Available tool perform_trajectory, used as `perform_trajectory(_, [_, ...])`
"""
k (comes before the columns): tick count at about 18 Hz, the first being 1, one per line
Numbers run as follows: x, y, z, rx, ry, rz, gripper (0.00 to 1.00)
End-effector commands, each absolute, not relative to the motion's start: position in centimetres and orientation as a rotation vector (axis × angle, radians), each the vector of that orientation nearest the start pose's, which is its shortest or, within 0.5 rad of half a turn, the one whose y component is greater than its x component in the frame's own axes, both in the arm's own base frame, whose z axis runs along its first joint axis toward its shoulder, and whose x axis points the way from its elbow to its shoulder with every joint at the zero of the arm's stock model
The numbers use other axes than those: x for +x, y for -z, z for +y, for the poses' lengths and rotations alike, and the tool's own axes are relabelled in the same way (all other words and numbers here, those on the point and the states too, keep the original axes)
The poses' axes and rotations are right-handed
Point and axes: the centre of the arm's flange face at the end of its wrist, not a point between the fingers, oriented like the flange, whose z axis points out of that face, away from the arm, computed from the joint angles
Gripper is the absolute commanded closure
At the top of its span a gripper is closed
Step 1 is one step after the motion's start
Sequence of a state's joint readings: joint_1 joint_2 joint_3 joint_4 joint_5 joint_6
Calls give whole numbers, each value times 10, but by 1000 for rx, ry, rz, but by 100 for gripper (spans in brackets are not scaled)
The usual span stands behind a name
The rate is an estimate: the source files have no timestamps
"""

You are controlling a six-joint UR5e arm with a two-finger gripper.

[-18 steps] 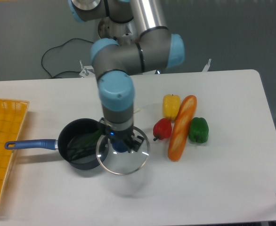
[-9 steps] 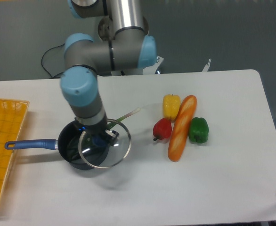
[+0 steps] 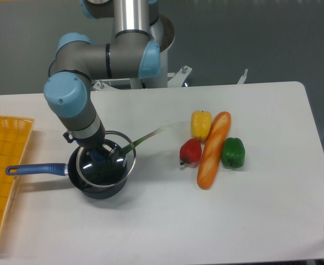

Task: Close the pot lid
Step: 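Lower the glass lid onto the saucepan rim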

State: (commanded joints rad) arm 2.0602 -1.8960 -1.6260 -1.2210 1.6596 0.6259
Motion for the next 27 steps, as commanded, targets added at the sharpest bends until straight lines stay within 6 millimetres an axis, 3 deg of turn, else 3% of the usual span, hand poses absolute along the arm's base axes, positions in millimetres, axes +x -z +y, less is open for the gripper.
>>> perform_trajectory(5, [-168,-306,593,-3228,-123,227,56])
perform_trajectory(27, [-161,-299,607,-3228,-163,230,56])
